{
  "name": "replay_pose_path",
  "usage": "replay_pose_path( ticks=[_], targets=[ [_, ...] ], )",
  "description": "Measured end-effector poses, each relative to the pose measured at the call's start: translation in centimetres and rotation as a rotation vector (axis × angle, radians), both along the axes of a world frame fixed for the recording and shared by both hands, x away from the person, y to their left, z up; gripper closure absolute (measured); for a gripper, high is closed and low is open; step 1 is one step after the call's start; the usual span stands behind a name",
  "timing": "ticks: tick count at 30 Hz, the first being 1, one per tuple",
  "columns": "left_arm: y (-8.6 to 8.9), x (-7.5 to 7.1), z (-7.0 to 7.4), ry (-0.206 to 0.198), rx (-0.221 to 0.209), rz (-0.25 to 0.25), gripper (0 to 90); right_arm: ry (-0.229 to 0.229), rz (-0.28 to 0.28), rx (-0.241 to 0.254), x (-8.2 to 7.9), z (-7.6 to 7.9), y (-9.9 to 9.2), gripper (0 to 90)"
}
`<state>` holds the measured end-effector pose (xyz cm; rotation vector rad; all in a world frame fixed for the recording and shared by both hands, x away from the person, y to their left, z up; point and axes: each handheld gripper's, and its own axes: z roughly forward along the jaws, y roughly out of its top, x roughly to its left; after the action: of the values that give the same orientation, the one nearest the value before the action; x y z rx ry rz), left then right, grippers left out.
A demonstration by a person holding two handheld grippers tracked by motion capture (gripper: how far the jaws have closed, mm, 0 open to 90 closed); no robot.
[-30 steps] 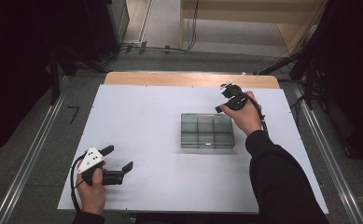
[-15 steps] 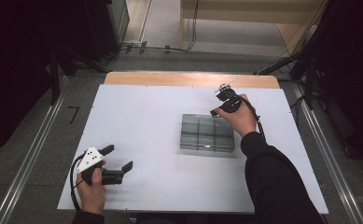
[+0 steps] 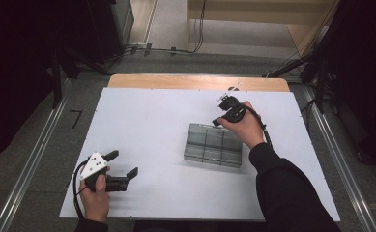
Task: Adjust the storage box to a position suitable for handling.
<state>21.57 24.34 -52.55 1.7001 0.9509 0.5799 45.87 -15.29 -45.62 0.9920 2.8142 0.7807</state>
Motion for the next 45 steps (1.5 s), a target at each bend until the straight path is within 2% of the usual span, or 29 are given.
replay_pose_path(
  ticks=[10, 20, 29, 34, 45],
  targets=[
    [0.0, -0.3, 0.0, -0.009, 0.007, -0.012, 1.6, 0.020, 0.047, 0.037, -2.0, -0.4, 0.5, 88.3],
    [-0.1, -0.4, 0.0, -0.010, 0.011, -0.016, 1.7, 0.013, 0.085, 0.029, -3.9, -0.5, 1.5, 88.3],
    [-0.1, -0.4, 0.0, -0.008, 0.018, -0.012, 1.7, 0.010, 0.085, 0.021, -5.1, -0.5, 1.7, 88.3],
    [-0.1, -0.4, 0.0, -0.006, 0.022, -0.012, 1.7, 0.013, 0.081, 0.038, -5.6, -0.7, 1.5, 88.2],
    [-0.2, -0.4, -0.1, -0.008, 0.024, -0.013, 1.6, 0.017, 0.079, 0.038, -6.6, -0.8, 1.2, 88.3]
  ],
)
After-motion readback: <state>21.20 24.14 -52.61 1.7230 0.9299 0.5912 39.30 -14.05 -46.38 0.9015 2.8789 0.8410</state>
